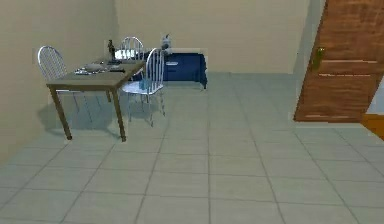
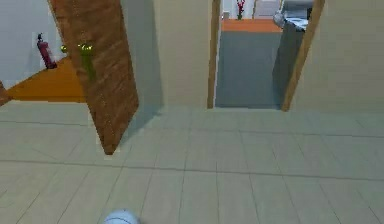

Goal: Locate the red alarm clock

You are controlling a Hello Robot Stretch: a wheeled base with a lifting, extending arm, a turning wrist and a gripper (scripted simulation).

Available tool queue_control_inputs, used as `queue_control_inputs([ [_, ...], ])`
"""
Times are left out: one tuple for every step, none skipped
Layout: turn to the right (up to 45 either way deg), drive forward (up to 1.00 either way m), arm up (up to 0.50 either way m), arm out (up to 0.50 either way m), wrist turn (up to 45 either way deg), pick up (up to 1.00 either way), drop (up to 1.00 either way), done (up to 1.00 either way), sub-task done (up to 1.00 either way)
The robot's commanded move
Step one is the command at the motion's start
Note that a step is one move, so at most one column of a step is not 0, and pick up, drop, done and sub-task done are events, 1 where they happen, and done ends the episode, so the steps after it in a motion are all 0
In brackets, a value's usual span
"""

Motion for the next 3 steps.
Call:
queue_control_inputs([
  [3.0, 0.00, 0.00, 0.00, 0.0, 0.00, 0.00, 0.00, 0.00],
  [0.0, 0.85, 0.00, 0.00, 0.0, 0.00, 0.00, 0.00, 0.00],
  [45.0, 0.00, 0.00, 0.00, 0.0, 0.00, 0.00, 0.00, 0.00],
])
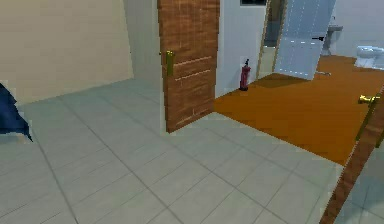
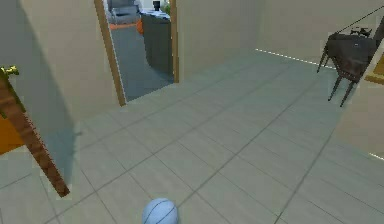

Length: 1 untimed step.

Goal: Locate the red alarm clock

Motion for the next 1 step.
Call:
queue_control_inputs([
  [18.0, 0.00, 0.00, 0.00, 0.0, 0.00, 0.00, 0.00, 0.00],
])
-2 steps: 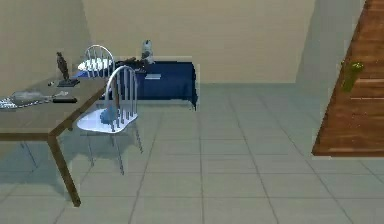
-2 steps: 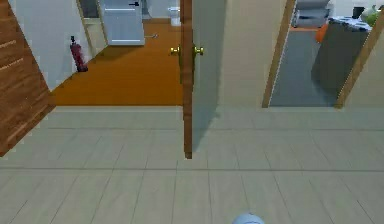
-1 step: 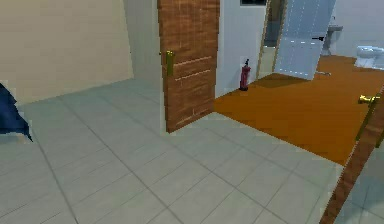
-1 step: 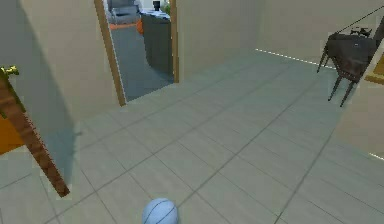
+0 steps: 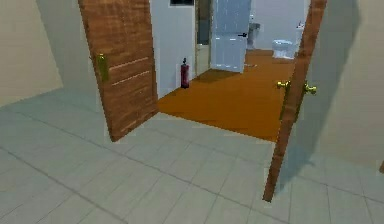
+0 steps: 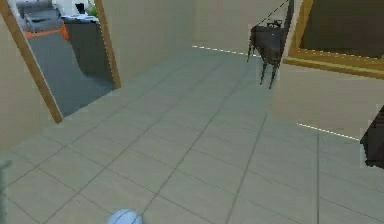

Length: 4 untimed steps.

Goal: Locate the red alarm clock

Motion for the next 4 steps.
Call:
queue_control_inputs([
  [3.0, 0.00, 0.00, 0.00, 0.0, 0.00, 0.00, 0.00, 0.00],
  [0.0, 0.40, 0.00, 0.00, 0.0, 0.00, 0.00, 0.00, 0.00],
  [-9.0, 0.00, 0.00, 0.00, 0.0, 0.00, 0.00, 0.00, 0.00],
  [0.0, 0.95, 0.00, 0.00, 0.0, 0.00, 0.00, 0.00, 0.00],
])
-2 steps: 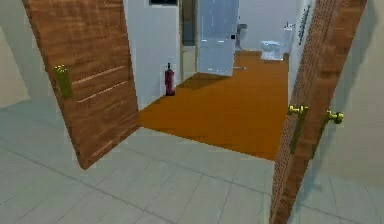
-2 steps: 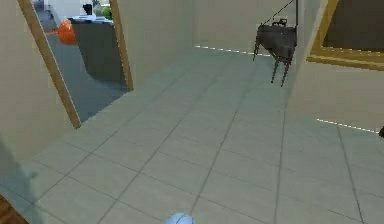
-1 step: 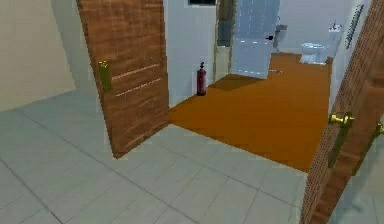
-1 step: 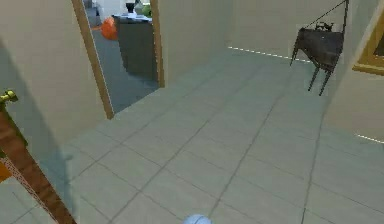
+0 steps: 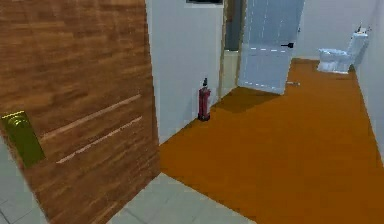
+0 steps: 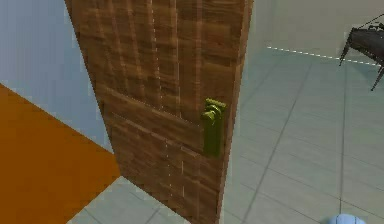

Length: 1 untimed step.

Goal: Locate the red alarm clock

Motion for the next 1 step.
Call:
queue_control_inputs([
  [15.0, 0.00, 0.00, 0.00, 0.0, 0.00, 0.00, 0.00, 0.00],
])
